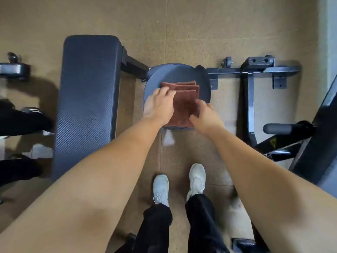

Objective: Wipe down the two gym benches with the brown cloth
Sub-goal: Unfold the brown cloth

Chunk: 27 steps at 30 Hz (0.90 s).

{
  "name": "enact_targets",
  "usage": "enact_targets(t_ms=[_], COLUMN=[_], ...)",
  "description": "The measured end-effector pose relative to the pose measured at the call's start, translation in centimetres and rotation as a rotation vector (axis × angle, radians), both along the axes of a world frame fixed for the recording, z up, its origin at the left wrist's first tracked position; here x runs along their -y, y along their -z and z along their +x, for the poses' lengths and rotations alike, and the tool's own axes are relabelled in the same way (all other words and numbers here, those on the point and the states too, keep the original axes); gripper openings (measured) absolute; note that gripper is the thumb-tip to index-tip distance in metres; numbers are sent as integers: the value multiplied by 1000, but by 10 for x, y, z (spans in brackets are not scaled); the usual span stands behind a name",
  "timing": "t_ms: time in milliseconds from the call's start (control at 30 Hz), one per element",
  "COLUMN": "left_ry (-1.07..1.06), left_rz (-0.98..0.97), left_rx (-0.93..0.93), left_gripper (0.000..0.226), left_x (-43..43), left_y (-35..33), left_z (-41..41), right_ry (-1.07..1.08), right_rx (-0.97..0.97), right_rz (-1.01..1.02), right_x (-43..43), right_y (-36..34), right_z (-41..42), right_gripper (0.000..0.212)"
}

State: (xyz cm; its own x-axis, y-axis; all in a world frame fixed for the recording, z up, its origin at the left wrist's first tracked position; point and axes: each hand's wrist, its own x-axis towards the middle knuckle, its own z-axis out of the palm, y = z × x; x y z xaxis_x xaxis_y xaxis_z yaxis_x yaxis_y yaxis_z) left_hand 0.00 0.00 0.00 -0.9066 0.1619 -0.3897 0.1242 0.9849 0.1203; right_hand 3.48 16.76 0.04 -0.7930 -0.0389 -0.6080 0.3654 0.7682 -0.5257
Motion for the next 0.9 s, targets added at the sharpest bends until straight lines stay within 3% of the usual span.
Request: enact_targets(t_ms=[100, 233, 367, 633, 767, 900], left_ry=[-90, -122, -153, -84, 58, 187], left_rz=[30, 85, 129, 104, 181, 303], left_rx=[-21, -194, -239, -201, -269, -333], left_gripper=[48, 9, 17, 27, 27, 19], left_x=[-1, -1, 3, 14, 17, 18], left_y=[29, 41, 27, -46, -105, -178], left_z=[-12, -12, -1, 21, 47, 73], right_ry=[51, 75, 101, 111, 10, -152], right_rx=[-80, -171, -126, -145, -146, -149], right_rz=[-17, -24, -30, -67, -121, -156], right_x=[2, -1, -4, -2, 8, 21], right_y=[29, 57, 51, -33, -94, -164], right_z=[-6, 5, 9, 13, 18, 33], right_gripper=[56, 50, 52, 56, 63, 50])
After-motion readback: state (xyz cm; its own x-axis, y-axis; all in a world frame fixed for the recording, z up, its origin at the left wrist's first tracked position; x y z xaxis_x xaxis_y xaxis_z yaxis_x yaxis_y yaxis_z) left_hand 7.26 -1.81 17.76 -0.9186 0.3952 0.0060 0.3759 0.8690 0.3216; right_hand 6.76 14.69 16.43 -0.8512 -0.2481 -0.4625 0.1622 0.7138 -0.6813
